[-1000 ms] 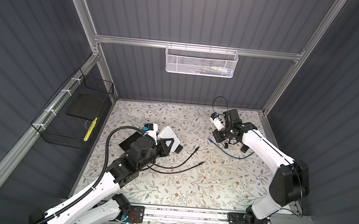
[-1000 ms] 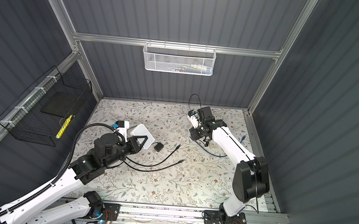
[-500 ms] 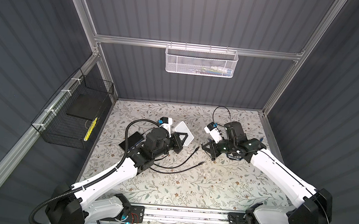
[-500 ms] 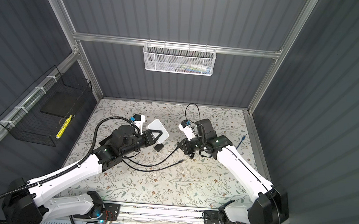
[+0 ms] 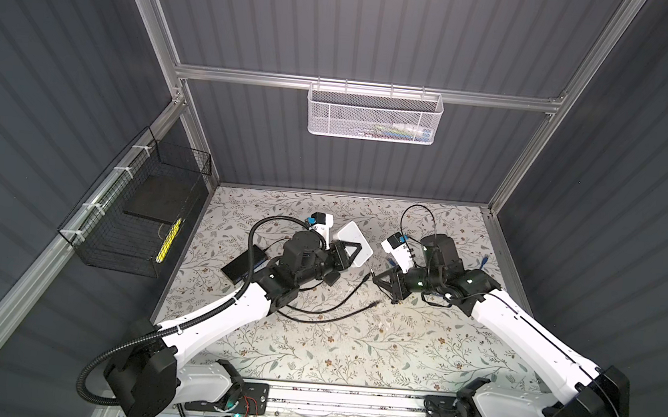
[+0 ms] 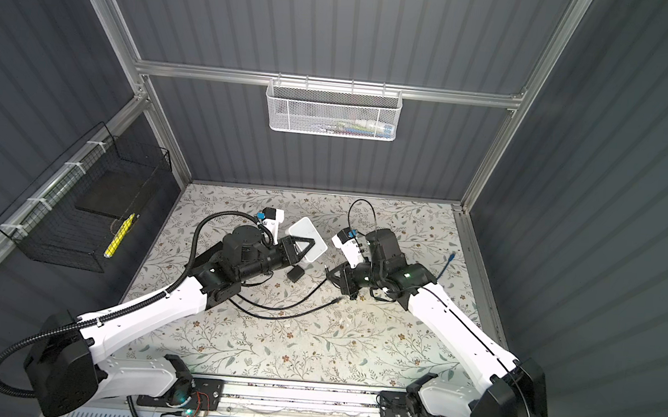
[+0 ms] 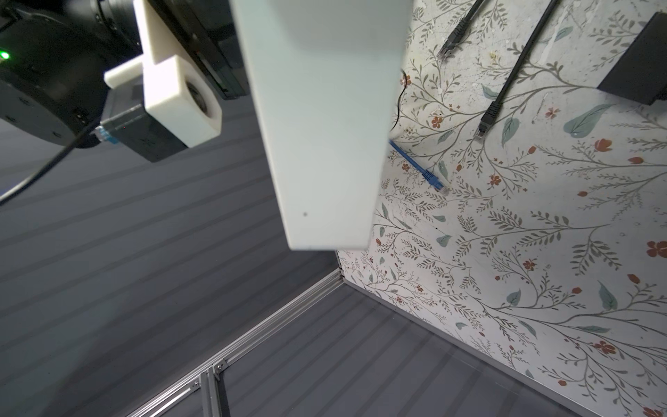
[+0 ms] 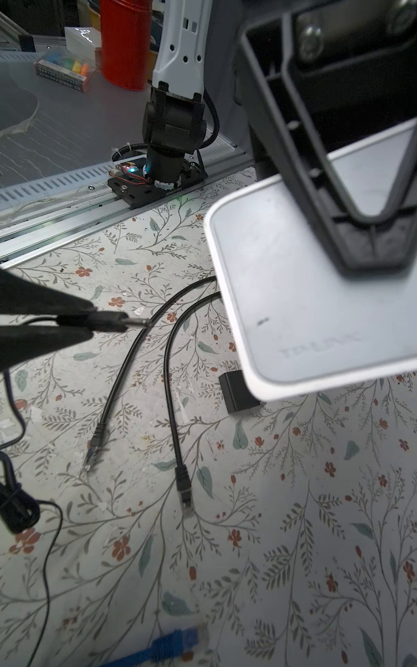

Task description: Insert the plug into the switch port

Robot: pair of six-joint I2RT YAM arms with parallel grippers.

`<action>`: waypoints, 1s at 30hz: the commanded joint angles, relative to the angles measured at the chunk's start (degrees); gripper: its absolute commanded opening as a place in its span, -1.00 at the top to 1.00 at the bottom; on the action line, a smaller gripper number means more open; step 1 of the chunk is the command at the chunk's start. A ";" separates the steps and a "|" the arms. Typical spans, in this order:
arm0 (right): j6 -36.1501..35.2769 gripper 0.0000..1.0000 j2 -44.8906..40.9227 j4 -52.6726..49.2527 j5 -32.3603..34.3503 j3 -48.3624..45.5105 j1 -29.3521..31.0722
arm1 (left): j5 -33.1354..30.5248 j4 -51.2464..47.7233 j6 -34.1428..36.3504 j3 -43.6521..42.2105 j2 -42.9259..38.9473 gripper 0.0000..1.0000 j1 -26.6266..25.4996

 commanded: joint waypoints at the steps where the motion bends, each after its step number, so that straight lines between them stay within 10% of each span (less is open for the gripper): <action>1: 0.34 0.99 0.69 1.41 -1.08 1.66 0.79 | 2.09 2.52 -0.50 2.78 -0.27 1.00 0.18; 30: -3.25 1.00 2.38 -2.86 1.34 7.26 1.08 | 6.23 -1.92 -0.19 3.58 -0.39 1.00 0.14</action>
